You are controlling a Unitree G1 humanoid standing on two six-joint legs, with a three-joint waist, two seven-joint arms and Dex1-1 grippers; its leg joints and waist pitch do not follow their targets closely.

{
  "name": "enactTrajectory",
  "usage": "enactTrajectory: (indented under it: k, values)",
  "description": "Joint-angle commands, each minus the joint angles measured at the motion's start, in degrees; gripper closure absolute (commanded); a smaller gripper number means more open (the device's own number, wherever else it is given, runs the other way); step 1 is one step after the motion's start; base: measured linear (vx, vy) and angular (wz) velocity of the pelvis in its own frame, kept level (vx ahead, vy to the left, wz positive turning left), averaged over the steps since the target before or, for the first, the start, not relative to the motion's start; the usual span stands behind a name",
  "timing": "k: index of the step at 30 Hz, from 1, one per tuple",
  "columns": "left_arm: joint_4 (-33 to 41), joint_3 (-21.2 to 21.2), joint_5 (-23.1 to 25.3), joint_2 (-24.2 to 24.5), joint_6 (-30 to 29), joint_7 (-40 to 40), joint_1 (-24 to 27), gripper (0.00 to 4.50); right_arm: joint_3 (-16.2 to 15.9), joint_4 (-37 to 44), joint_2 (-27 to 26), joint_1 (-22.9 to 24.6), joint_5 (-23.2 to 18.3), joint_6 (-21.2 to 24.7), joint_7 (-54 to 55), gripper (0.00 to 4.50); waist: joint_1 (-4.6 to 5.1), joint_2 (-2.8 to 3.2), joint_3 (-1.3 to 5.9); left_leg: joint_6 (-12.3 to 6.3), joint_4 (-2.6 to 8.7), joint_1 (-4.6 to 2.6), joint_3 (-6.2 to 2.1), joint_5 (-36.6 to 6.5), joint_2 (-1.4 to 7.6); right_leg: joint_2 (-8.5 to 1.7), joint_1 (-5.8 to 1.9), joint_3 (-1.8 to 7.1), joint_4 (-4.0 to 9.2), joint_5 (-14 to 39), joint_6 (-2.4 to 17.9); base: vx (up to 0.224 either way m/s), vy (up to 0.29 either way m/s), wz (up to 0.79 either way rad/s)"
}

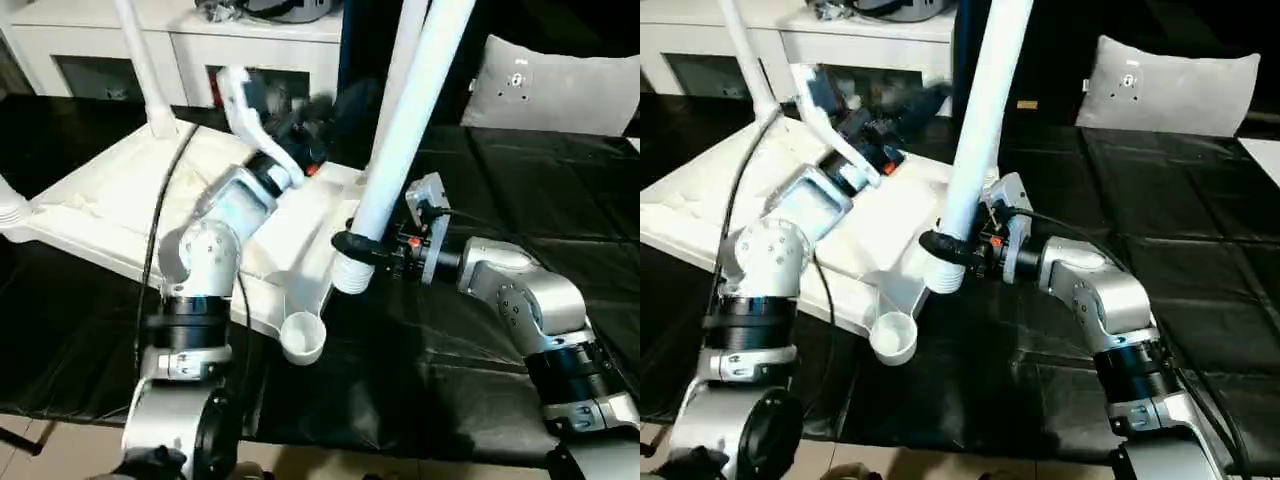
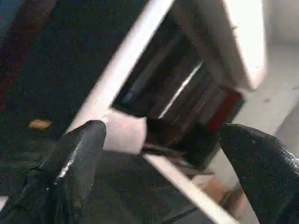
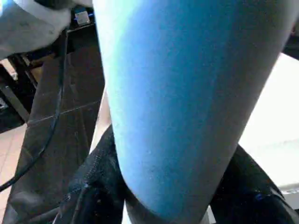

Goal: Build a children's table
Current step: Move to table

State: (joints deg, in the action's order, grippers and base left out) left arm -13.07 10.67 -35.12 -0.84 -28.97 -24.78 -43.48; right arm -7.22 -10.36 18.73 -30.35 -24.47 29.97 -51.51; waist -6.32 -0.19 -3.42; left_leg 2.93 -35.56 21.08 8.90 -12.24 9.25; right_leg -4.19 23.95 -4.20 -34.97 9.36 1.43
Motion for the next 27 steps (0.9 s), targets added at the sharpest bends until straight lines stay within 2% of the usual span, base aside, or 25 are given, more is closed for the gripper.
enactTrajectory:
  k: [1, 4, 7, 9, 12, 13, 14, 17, 19, 21, 22, 24, 27]
  values:
    - [0.2, -1.7, 1.6, -0.2, 0.4, 0.4, -1.0, 0.0, -0.1, 0.6, 0.2, 0.0, 0.4, 0.1, 0.0, 2.62, -0.08, -0.62, 4.37, -3.76, 3.97, 0.02, -0.7, -2.7, 3.08, -4.18, -4.08, 2.71, 4.02, 12.2, 9.8, 0.0, 0.0, 0.0]
    - [0.8, -2.8, 1.7, -0.3, 0.2, -0.2, -0.8, 0.0, -0.1, 0.6, 0.1, 0.0, 0.5, 0.2, 0.0, 2.62, -0.14, -0.62, 4.29, -3.72, 4.03, 0.03, -0.67, -3.3, 3.13, -4.27, -4.08, 2.72, 4.04, 12.6, 10.3, 0.0, 0.0, 0.0]
    - [6.0, -6.6, -0.6, -1.0, -1.6, -5.3, 1.0, 0.0, -0.4, 0.6, 0.0, 0.2, 0.9, 0.2, -0.1, 2.62, -0.22, -0.64, 4.29, -3.63, 4.07, 0.03, -0.68, -3.2, 3.35, -4.49, -4.09, 2.8, 3.94, 12.6, 11.0, 0.0, 0.0, 0.0]
    - [7.4, -7.3, -1.4, -1.0, -2.1, -6.7, 1.5, 0.0, -0.4, 0.6, -0.1, 0.2, 0.9, 0.3, 0.1, 2.62, -0.14, -0.53, 4.19, -3.6, 4.08, 0.07, -0.63, -3.5, 3.28, -4.37, -4.02, 2.78, 3.93, 12.3, 11.5, 0.0, 0.0, 0.0]
    - [9.2, -8.4, -2.6, -1.1, -3.2, -8.6, 2.1, 0.0, -0.4, 0.6, -0.1, 0.3, 0.9, 0.3, 0.2, 2.62, 0.01, -0.56, 3.99, -3.08, 4.23, 0.08, -0.62, -5.4, 3.2, -4.38, -4.1, 2.7, 4.35, 15.6, 10.6, 0.0, 0.0, 0.0]
    - [9.5, -8.8, -2.1, -0.8, -3.0, -8.5, 2.6, 0.0, -0.1, 0.7, -0.2, 0.5, 0.9, 0.5, 0.7, 2.62, 0.06, -0.38, 3.97, -2.96, 4.25, 0.1, -0.64, -5.7, 3.2, -4.34, -4.05, 2.71, 4.44, 16.3, 10.3, 0.0, 0.0, 0.0]
    - [9.1, -8.7, -1.0, -0.6, -2.3, -7.6, 2.9, 0.0, 0.2, 0.8, -0.4, 0.8, 0.9, 0.7, 1.2, 2.62, 0.07, -0.42, 4.02, -2.71, 4.26, 0.0, -0.66, -6.0, 3.15, -4.25, -4.0, 2.72, 4.61, 17.1, 9.4, 0.0, 0.0, 0.0]
    - [7.6, -7.4, 0.7, -0.1, -0.4, -5.7, 3.0, 0.0, 1.4, 1.0, -0.7, 1.3, 0.7, 1.5, 3.3, 2.62, 0.07, -0.36, 4.14, -2.44, 4.31, -0.04, -0.75, -5.5, 3.18, -4.17, -3.99, 2.71, 4.53, 16.4, 9.0, 0.0, 0.0, 0.0]
    - [6.7, -4.8, 3.5, 0.8, 3.4, -2.1, 3.7, 0.0, 3.9, 2.6, -0.8, 2.6, -0.2, 2.1, 5.7, 2.62, 0.06, -0.15, 4.04, -2.22, 4.39, -0.04, -0.81, -5.9, 3.21, -4.11, -3.89, 2.7, 4.62, 16.3, 8.9, 0.0, 0.0, 0.0]
    - [7.0, -3.6, 4.8, 2.4, 4.4, -1.2, 4.8, 0.0, 6.0, 4.3, -1.1, 3.9, -1.6, 3.8, 8.0, 2.62, 0.05, -0.27, 4.09, -2.02, 4.45, 0.01, -0.83, -5.7, 3.15, -4.12, -4.07, 2.76, 4.61, 15.8, 8.0, 0.0, 0.0, 0.0]
    - [7.9, -3.8, 6.6, 4.3, 4.7, -0.8, 6.5, 0.0, 7.1, 5.3, -1.3, 4.8, -0.4, 2.4, 10.5, 2.62, 0.06, -0.06, 4.14, -1.81, 4.45, -0.01, -0.87, -5.6, 3.1, -4.1, -3.99, 2.69, 4.52, 16.0, 7.7, 0.0, 0.0, 0.0]
    - [8.7, -3.9, 9.0, 5.6, 5.5, 1.1, 8.0, 0.0, 8.4, 6.5, -1.9, 5.7, 0.1, 0.6, 12.7, 2.62, 0.5, -0.06, 4.18, -1.27, 4.51, 0.0, -0.85, -5.3, 3.16, -3.95, -3.9, 2.68, 4.35, 14.9, 7.5, 0.0, 0.0, 0.0]
    - [9.7, -5.8, 16.8, 9.9, 8.6, 4.3, 11.4, 0.0, 11.3, 9.2, -3.7, 6.9, 2.3, -2.8, 19.7, 2.62, 0.94, 0.09, 4.22, -1.03, 4.61, 0.07, -0.86, -5.4, 3.15, -3.86, -3.82, 2.69, 4.25, 13.5, 7.3, 0.0, 0.0, 0.0]
